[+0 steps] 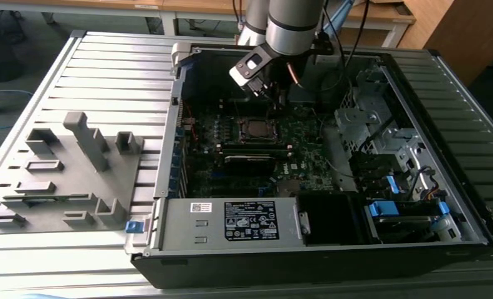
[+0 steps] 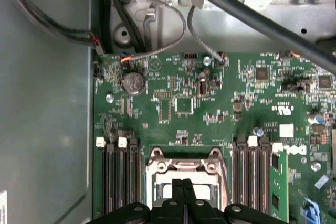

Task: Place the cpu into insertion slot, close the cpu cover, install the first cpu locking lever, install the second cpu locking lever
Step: 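Close the cpu cover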

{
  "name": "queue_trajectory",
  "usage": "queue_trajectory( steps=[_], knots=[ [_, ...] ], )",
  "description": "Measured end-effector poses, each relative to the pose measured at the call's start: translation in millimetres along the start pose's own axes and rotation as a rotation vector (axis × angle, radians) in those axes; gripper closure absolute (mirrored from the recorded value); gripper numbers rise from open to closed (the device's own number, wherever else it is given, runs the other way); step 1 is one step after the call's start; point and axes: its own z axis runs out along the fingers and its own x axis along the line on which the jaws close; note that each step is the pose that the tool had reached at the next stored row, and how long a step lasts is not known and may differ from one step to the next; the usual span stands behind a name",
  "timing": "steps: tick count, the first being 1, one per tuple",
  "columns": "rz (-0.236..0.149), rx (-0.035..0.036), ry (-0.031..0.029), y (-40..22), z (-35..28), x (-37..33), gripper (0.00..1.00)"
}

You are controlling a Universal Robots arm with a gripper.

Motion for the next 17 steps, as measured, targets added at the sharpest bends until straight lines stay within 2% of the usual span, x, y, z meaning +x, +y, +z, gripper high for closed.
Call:
queue_trajectory(
  steps=[9, 13, 15, 17],
  knots=[
    [0.000, -0.0001, 0.0000, -16.4, 3.0, -0.4, 0.89],
    [-0.004, 0.0003, -0.0002, -18.0, 3.5, -0.5, 0.89],
    [-0.022, 0.0010, 0.0004, -18.0, 3.7, -0.5, 0.89],
    [-0.055, 0.0022, 0.0011, -18.0, 3.9, -0.5, 0.89]
  ],
)
